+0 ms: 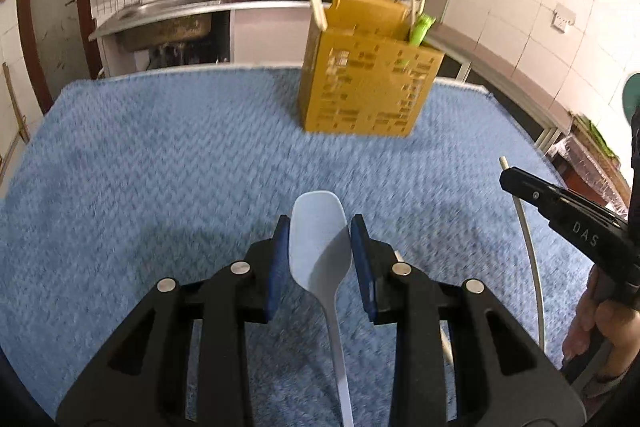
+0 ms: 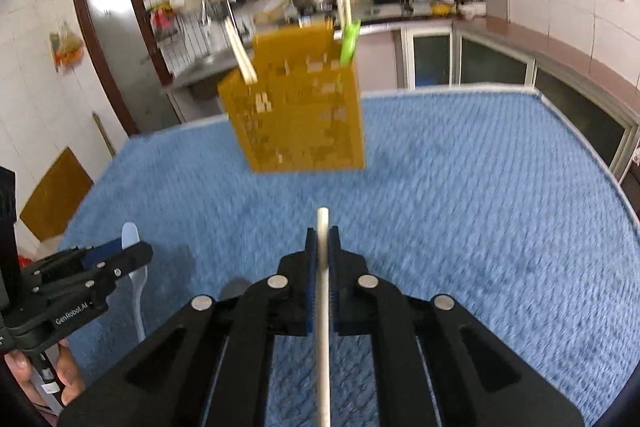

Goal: Organize utensils
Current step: 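Lift the white spatula and chopstick and carry both toward the yellow holder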

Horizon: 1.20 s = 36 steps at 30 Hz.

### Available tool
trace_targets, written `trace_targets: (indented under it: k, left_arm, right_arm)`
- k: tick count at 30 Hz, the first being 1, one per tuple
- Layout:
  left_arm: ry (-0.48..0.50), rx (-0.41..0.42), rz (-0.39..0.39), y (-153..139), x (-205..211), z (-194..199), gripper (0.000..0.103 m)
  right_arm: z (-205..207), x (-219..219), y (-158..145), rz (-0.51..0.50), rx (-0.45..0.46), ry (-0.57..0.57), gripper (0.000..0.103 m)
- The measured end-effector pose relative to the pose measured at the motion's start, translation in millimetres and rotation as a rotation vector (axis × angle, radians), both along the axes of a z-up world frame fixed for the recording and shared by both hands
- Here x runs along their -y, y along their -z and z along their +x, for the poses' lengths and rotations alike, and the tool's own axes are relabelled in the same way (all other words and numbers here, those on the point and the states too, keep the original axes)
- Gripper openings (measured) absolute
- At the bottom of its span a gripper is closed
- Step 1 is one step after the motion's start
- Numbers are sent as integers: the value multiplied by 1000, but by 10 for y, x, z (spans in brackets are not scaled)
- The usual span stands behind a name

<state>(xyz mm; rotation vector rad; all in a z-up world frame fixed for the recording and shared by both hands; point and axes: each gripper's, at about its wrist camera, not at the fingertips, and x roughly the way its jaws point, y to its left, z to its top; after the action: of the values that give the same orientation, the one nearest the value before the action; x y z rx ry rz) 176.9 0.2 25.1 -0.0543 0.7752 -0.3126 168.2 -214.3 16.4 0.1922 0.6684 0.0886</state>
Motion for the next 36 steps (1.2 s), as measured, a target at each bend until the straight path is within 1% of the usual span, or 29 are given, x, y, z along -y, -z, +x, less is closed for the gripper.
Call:
trace_targets:
  k: [4,6,9,13,21,28,31,36]
  left_arm:
    - [13,68,3,-206,64,-20,30]
    - [20,85,3,-275,90,-20,29]
    - [26,104,4,-356,122,-10,29]
    - [35,117,7,-410,154,-8,29]
    - [44,124,4,-435,138,28,29]
    - [44,123,2,-433,131,49,29]
    - [46,128,4,-449,124,65,29]
    - [47,139,1,-505,92,109,29]
  right_arm:
    - [-21,85,-193,40,79,2,6]
    - [-17,120,-273,64,116,-2,6]
    - [-12,160,-359,76,151,-10,6]
    - [32,198,-427,97,171,-13,6]
    - [71,235,-448,109,173,-16,6]
    - [129,265,-412,110,144,-19,6]
    - [146,275,-407,126,131,-26,6]
    - [142,250,-467,102,147,-31,6]
